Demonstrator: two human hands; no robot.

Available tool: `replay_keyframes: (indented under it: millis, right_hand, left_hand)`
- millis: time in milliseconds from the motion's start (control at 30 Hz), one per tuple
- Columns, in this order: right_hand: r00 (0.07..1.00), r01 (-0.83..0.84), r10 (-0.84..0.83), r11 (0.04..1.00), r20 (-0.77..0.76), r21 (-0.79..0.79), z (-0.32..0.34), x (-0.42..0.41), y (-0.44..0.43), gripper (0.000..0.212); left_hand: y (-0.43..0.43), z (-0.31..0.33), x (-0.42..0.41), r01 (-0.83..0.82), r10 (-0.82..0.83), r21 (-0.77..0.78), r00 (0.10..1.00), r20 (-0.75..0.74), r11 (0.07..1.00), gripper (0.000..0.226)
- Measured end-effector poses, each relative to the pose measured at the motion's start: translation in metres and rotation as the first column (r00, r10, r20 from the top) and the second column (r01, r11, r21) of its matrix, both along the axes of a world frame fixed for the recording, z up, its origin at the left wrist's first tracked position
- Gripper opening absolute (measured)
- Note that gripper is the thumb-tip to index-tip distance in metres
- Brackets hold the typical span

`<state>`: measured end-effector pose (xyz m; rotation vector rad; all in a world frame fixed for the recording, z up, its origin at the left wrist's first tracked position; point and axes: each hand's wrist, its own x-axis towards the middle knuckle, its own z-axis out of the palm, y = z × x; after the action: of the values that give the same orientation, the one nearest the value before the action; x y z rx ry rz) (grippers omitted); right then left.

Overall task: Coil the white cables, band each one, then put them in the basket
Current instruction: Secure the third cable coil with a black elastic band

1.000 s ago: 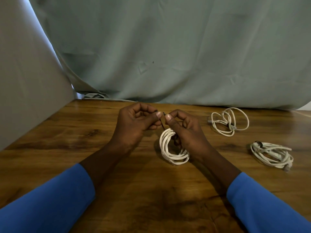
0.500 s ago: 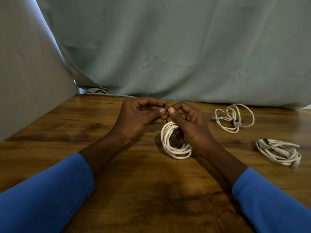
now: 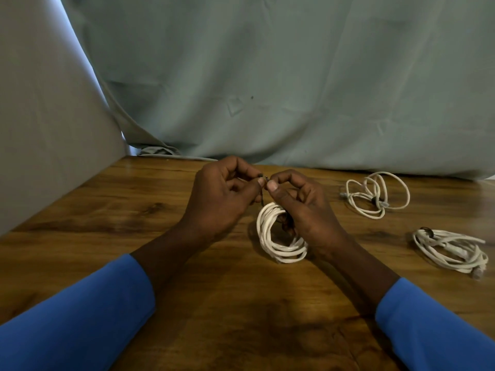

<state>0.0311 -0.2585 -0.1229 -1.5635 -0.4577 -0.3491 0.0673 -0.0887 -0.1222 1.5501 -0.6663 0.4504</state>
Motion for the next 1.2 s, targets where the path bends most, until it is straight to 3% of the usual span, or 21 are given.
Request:
replay_keyframes:
  millis: [300,633,1200]
  right_hand:
    - [0.999,-0.024,0.026,0.999,-0.040,0.048,-0.0002,0.0017,-0.0010,0.006]
    - [0.999,0.020,-0.017,0.998,-0.048,0.052,0.0007,0.0009,0.0008,0.009]
    - [0.992,0.045,-0.034,0.995,-0.121,0.089,-0.0009,0.0010,0.0046,0.011]
  left_hand:
    - [0.0053,0.0070,-0.0003,0.086,-0.086,0.003,0.995,-0.047,0.996,0.013]
    - [0.0067,0.0044,0.0014,-0.095,0.070,0.131,0.982,0.178,0.987,0.009]
    - [0.0046,0.0008,0.0015,-0.177,0.137,0.148,0.959,0.247,0.973,0.011]
